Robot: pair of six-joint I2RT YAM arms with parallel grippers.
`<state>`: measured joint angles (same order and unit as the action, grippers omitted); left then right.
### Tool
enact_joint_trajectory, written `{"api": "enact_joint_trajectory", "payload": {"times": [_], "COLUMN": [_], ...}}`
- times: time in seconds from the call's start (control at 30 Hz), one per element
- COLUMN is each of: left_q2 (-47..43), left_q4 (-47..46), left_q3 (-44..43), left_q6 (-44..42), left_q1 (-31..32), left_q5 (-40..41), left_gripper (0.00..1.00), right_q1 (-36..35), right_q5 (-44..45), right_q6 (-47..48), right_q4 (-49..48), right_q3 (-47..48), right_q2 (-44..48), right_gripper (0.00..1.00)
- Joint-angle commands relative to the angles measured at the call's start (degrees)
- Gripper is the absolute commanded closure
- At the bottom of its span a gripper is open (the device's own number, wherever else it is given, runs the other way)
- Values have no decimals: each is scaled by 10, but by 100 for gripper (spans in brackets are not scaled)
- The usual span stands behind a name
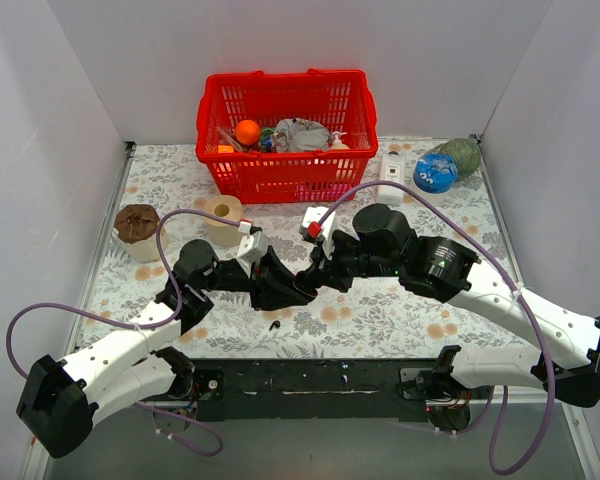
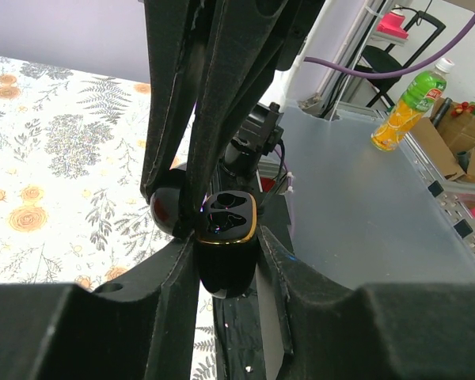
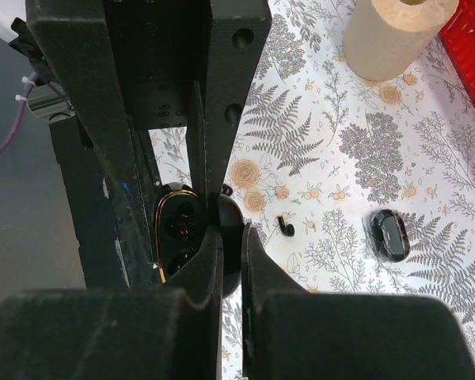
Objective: Insert the wireless bluetooth earbuds into the charging case
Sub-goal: Adjust the charging case.
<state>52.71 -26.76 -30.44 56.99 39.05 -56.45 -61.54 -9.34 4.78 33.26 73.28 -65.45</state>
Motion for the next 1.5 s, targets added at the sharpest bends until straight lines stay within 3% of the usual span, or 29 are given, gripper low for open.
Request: {"api": "enact_joint_trajectory", "payload": {"times": [0.0, 0.1, 0.23, 0.37, 0.5, 1.03, 1.3, 1.33, 1.37, 1.47], "left_q2": [-11, -14, -18, -22, -20, -14, -30, -32, -35, -56], "left_q4": [-11, -7, -7, -9, -9, -12, -23, -22, -26, -49], "left_q3": [7, 8, 13, 15, 13, 12, 29, 31, 33, 54], "left_q6": [-7, -9, 0, 4, 3, -7, -10, -11, -5, 4], "left_q1": [-1, -1, -1, -1, -1, -1, -1, -1, -1, -1], "left_q5": [2, 5, 24, 34, 34, 29, 29, 31, 36, 60], "left_gripper": [82, 82, 59, 52, 51, 90, 100, 100, 100, 100], "right_q1": [0, 0, 0, -1, -1, -5, -4, -4, -4, -3], "right_q5": [6, 6, 7, 9, 10, 9, 12, 17, 21, 53], "right_q6": [-4, -4, -6, -7, -7, -9, -16, -23, -28, -44], "right_q4": [-26, -27, -26, -25, -27, -28, -28, -29, -31, -56], "right_q3": [15, 17, 20, 18, 19, 15, 15, 15, 16, 9], "right_q2": [3, 4, 4, 5, 6, 7, 8, 7, 8, 24], "right_gripper": [99, 99, 99, 99, 99, 99, 98, 88, 67, 46]}}
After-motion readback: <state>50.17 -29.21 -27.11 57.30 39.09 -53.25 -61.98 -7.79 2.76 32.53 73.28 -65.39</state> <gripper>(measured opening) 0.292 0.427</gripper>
